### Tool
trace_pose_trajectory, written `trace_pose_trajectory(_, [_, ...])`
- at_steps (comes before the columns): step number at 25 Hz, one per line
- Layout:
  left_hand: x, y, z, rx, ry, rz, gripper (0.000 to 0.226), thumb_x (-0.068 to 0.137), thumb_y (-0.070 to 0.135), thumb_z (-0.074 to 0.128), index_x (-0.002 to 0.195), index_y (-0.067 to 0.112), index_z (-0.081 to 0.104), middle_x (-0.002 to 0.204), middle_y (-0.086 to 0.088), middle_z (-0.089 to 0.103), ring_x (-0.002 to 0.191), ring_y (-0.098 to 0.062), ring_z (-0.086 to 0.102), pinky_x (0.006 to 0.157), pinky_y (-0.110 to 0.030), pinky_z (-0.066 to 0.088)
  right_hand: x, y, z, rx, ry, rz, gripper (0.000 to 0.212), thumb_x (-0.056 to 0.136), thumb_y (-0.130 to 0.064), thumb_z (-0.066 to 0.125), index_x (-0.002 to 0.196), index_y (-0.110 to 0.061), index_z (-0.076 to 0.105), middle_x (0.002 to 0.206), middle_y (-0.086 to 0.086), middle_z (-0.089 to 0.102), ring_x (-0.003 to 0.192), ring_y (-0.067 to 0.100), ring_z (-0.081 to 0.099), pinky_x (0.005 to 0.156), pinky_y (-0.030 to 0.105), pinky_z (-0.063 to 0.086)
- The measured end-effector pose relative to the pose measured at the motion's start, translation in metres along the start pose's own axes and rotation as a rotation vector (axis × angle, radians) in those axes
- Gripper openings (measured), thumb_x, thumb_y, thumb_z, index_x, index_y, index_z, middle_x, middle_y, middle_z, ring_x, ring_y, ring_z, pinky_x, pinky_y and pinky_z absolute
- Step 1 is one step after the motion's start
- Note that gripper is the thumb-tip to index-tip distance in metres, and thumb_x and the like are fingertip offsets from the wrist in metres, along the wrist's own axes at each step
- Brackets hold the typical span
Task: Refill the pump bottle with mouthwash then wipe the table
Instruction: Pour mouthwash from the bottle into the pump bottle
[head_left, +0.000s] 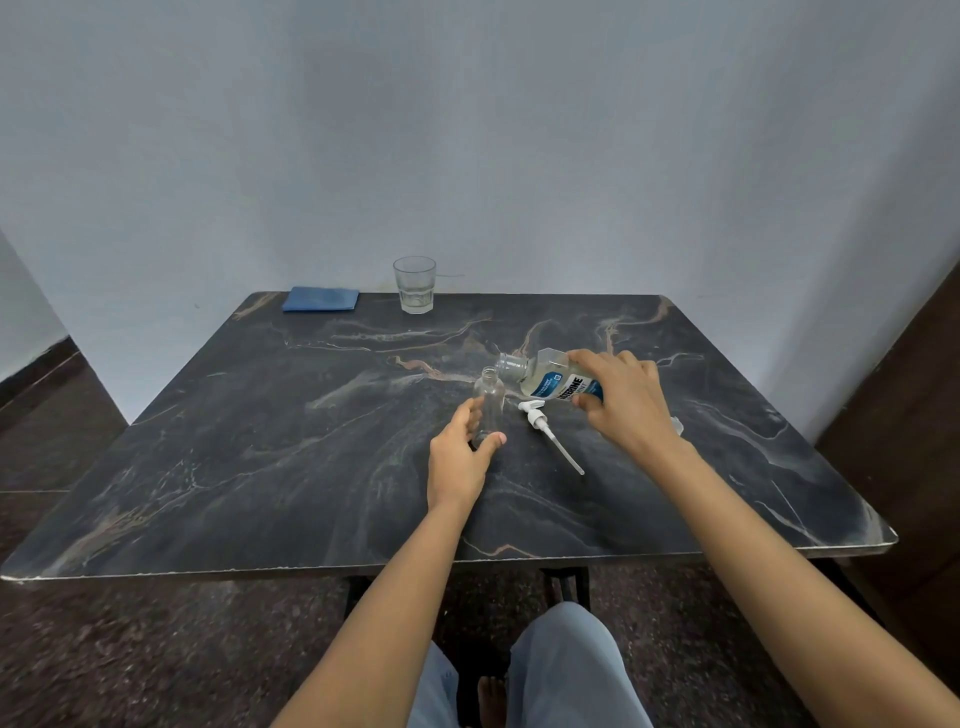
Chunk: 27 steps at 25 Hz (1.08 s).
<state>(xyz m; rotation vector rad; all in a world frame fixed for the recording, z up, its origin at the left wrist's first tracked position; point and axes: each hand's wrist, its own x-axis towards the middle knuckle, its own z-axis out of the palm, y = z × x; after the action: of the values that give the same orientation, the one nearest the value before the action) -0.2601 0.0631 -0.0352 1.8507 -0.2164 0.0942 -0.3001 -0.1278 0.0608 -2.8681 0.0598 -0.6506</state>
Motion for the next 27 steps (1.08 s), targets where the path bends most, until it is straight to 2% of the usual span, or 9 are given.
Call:
trace_pose_trajectory(11, [0.0,0.001,0.0,-0.003,-0.002,-0.016,0.06,0.084,0.015,0.072,0.138,0.026,0.049,0.132,0.004,0.06,0.122,-0.01,0.055,0.107,-0.034,0.044,0.004,-0.008,-0.015,-0.127,-0.049,-0.007,0.05,0.087,-0.024,0.064,0.133,-0.03,0.046,0.12,0.0,0.063,0.112,0.025,0.049,0.096,0.041,0.03])
trace_pose_trajectory(27, [0.0,0.0,0.0,0.008,0.003,-0.011,0.058,0.083,0.017,0.073,0.136,0.024,0.051,0.131,0.002,0.061,0.121,-0.012,0.055,0.106,-0.034,0.044,0.006,-0.01,-0.019,-0.171,-0.052,-0.021,0.052,0.086,-0.024,0.066,0.133,-0.03,0.046,0.119,0.001,0.064,0.112,0.027,0.05,0.096,0.044,0.031])
